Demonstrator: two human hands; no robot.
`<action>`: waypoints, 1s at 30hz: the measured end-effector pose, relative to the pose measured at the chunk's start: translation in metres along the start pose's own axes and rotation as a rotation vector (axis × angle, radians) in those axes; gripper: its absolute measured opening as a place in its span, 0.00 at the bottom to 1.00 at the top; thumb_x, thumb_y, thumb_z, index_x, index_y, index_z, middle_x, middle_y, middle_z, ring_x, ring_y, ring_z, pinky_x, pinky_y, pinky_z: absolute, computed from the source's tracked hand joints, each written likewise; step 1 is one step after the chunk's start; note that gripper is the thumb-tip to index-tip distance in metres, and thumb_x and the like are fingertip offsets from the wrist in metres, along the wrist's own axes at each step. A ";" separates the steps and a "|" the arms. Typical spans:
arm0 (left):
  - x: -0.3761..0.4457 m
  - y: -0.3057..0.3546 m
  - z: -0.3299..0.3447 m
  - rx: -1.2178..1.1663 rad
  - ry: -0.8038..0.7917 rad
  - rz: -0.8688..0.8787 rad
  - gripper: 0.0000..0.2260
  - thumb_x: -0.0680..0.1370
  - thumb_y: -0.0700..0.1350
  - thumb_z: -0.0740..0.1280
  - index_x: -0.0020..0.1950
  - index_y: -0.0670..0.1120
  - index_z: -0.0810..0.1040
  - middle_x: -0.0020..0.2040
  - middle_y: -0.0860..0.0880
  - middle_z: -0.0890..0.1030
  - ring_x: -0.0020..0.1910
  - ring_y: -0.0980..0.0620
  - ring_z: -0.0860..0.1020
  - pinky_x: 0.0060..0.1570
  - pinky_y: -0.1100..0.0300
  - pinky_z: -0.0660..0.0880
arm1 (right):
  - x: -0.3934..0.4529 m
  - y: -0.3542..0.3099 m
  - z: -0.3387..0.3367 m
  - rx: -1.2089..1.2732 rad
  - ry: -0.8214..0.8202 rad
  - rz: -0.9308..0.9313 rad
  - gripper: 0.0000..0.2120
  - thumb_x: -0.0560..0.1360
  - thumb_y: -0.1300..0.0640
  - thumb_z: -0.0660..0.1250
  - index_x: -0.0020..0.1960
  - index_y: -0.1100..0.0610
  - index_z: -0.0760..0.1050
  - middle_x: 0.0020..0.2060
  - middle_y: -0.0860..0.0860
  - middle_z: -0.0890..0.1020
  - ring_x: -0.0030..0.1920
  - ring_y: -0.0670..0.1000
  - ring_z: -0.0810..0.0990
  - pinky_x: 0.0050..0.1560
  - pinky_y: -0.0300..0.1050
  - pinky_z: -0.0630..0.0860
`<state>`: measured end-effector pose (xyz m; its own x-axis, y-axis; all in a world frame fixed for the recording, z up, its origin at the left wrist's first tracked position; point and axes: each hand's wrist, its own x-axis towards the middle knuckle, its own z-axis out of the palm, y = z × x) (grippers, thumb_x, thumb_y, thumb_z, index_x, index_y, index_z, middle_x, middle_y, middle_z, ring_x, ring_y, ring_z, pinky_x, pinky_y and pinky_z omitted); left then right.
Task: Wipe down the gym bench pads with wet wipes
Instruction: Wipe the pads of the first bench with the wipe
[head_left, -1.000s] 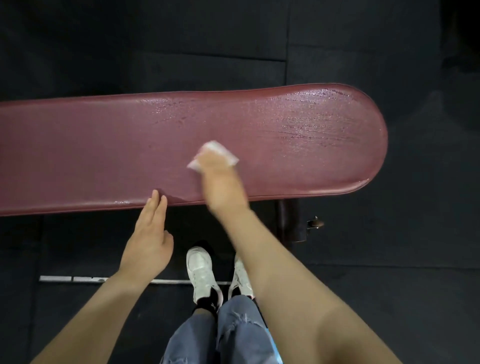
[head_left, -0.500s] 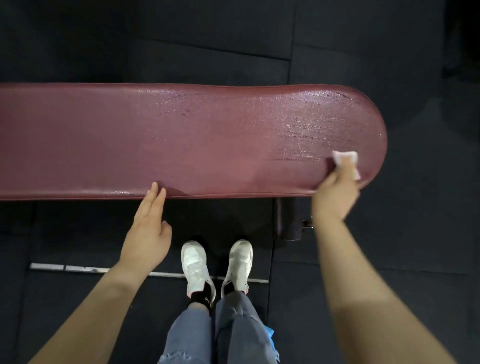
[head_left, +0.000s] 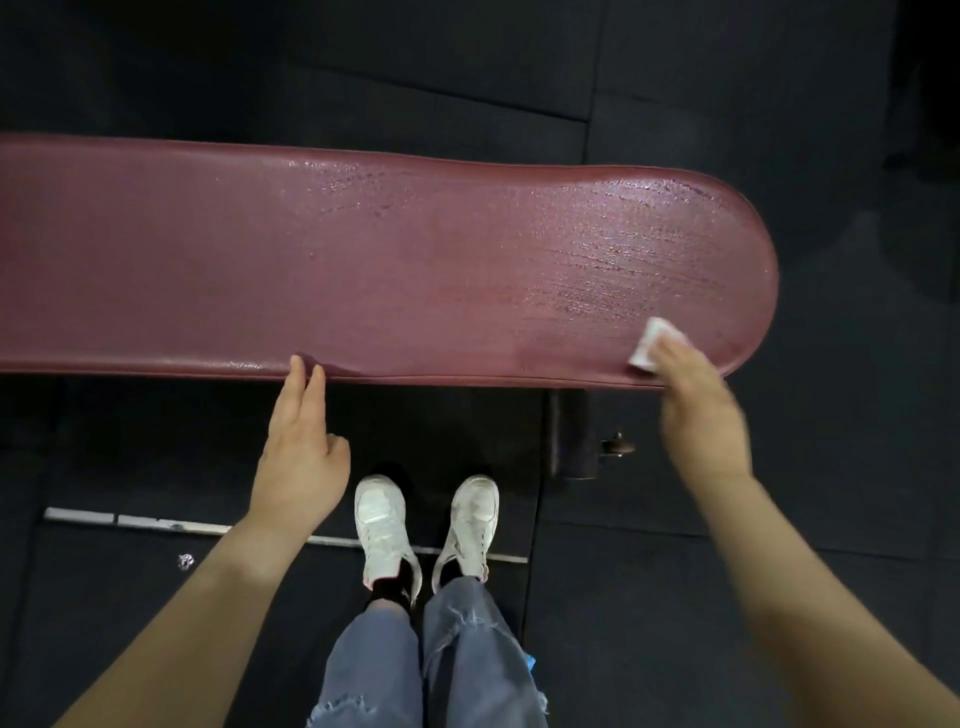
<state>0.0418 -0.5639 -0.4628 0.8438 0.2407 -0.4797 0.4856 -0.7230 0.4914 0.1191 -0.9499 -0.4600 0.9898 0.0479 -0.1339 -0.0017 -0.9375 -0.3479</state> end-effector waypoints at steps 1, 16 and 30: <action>0.000 0.000 0.001 -0.004 -0.003 -0.005 0.35 0.78 0.32 0.62 0.81 0.47 0.51 0.81 0.56 0.43 0.80 0.52 0.48 0.66 0.60 0.61 | -0.008 0.020 -0.013 0.009 0.044 0.145 0.24 0.76 0.72 0.59 0.69 0.56 0.75 0.69 0.52 0.75 0.67 0.57 0.75 0.68 0.44 0.67; 0.004 -0.007 -0.002 -0.261 -0.004 -0.076 0.34 0.79 0.33 0.59 0.80 0.54 0.54 0.80 0.63 0.49 0.76 0.62 0.52 0.73 0.59 0.56 | 0.017 -0.223 0.110 0.407 -0.197 -0.324 0.15 0.77 0.69 0.60 0.61 0.63 0.79 0.62 0.61 0.78 0.66 0.59 0.73 0.73 0.56 0.63; 0.002 0.006 0.009 -0.184 0.046 -0.092 0.34 0.78 0.35 0.63 0.81 0.52 0.54 0.81 0.59 0.46 0.76 0.62 0.49 0.69 0.60 0.55 | 0.050 -0.025 0.003 -0.437 -0.501 -1.175 0.26 0.73 0.66 0.66 0.71 0.58 0.72 0.72 0.52 0.71 0.73 0.52 0.68 0.74 0.51 0.56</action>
<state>0.0444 -0.5731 -0.4676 0.8015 0.3321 -0.4972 0.5909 -0.5670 0.5738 0.1678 -0.9233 -0.4606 0.2164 0.9233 -0.3175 0.9419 -0.2829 -0.1809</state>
